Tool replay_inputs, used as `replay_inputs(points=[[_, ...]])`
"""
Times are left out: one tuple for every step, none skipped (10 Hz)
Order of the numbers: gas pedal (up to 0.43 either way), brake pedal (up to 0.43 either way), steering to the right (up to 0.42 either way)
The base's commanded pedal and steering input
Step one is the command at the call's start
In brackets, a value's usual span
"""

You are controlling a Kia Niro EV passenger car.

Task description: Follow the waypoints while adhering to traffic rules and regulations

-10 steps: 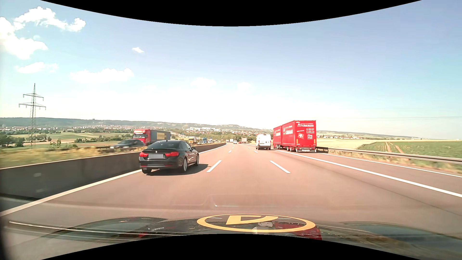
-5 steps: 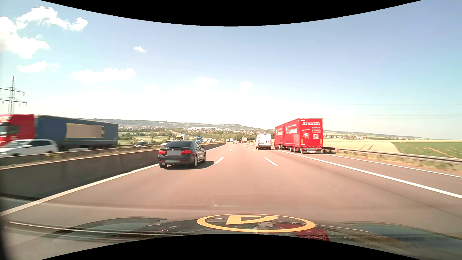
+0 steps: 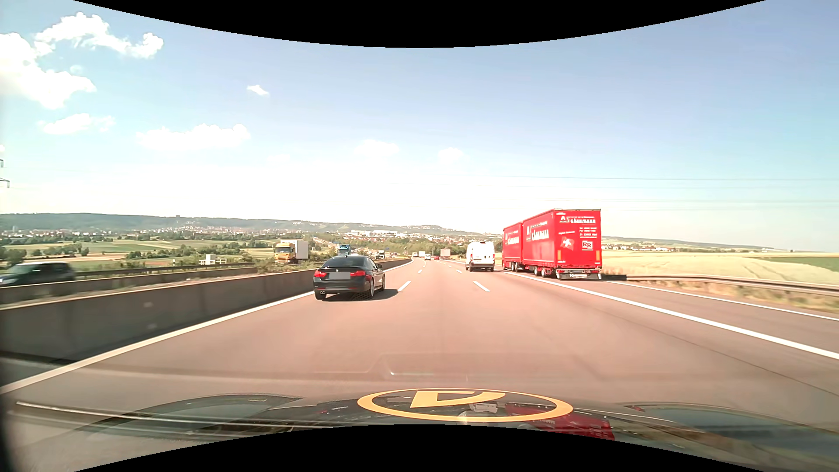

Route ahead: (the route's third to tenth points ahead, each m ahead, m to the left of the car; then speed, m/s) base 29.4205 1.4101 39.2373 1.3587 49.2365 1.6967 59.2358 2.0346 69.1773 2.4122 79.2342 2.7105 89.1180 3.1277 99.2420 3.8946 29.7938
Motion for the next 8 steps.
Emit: replay_inputs(points=[[0.169,0.000,-0.005],[0.169,0.000,-0.005],[0.177,0.000,-0.005],[0.177,0.000,-0.006],[0.177,0.000,-0.006],[0.189,0.000,-0.006],[0.189,0.000,-0.006],[0.189,0.000,-0.006]])
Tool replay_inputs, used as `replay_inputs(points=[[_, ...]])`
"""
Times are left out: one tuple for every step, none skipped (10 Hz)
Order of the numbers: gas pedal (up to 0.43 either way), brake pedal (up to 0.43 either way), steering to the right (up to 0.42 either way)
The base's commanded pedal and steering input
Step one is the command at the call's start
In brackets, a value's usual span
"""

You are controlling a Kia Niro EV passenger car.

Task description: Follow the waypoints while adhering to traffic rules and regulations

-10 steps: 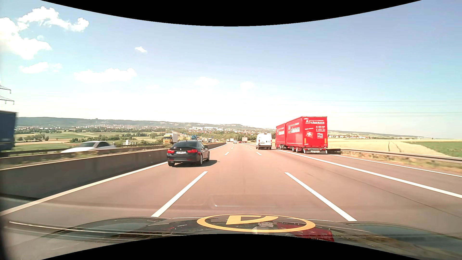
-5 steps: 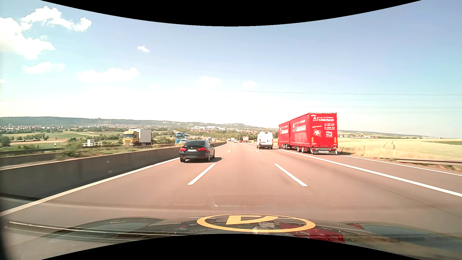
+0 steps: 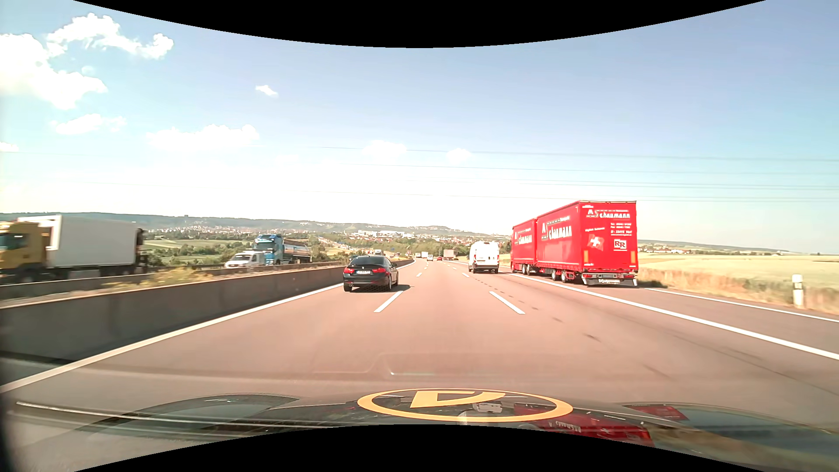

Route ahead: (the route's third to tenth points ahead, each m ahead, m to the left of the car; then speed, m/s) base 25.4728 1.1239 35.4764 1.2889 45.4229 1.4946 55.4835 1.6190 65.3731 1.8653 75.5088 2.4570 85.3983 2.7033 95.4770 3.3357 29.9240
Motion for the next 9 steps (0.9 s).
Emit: replay_inputs(points=[[0.189,0.000,-0.006],[0.189,0.000,-0.006],[0.189,0.000,-0.006],[0.189,0.000,-0.005],[0.189,0.000,-0.004],[0.189,0.000,-0.004],[0.189,0.000,-0.004],[0.189,0.000,-0.004],[0.189,0.000,-0.003]])
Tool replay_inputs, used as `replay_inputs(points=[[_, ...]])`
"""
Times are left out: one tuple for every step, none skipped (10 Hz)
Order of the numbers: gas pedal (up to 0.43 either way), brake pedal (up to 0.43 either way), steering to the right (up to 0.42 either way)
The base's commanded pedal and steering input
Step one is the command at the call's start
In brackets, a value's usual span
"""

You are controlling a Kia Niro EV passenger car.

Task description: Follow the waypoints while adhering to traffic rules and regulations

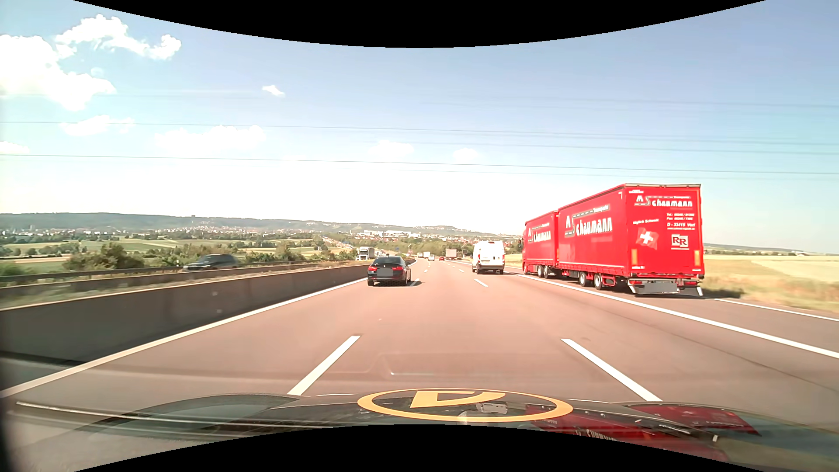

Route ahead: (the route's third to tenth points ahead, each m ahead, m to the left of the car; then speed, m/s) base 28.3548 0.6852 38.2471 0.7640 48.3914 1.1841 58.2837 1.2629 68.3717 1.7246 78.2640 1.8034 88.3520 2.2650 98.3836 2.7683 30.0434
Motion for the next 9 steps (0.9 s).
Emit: replay_inputs(points=[[0.189,0.000,-0.003],[0.189,0.000,-0.003],[0.189,0.000,-0.003],[0.189,0.000,-0.003],[0.169,0.000,-0.003],[0.150,0.000,-0.003],[0.150,0.000,-0.003],[0.130,0.000,-0.003],[0.130,0.000,-0.003]])
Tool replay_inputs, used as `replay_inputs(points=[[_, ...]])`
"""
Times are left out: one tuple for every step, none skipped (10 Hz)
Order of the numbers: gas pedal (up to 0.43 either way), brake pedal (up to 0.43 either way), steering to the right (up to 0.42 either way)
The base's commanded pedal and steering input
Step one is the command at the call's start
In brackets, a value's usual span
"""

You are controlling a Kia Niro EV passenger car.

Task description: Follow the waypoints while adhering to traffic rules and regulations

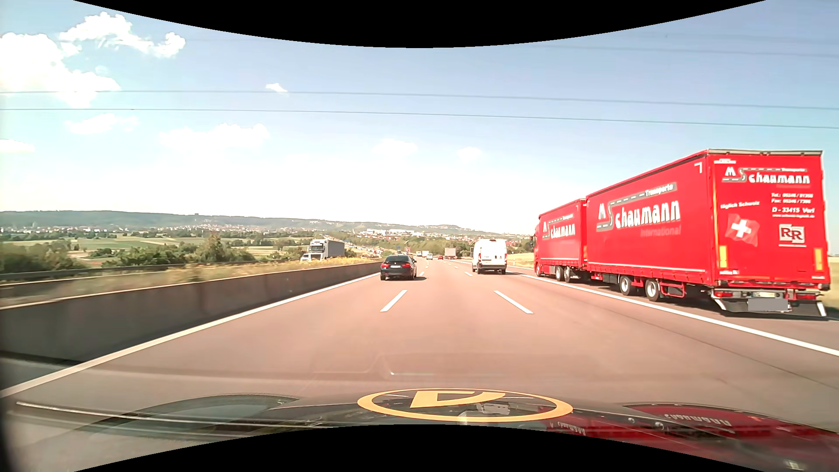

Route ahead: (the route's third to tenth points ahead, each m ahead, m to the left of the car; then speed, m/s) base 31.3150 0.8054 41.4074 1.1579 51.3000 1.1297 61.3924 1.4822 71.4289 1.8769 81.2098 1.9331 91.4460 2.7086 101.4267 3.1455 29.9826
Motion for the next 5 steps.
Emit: replay_inputs(points=[[0.130,0.000,-0.003],[0.130,0.000,-0.003],[0.130,0.000,-0.003],[0.130,0.000,-0.003],[0.130,0.000,-0.003]])
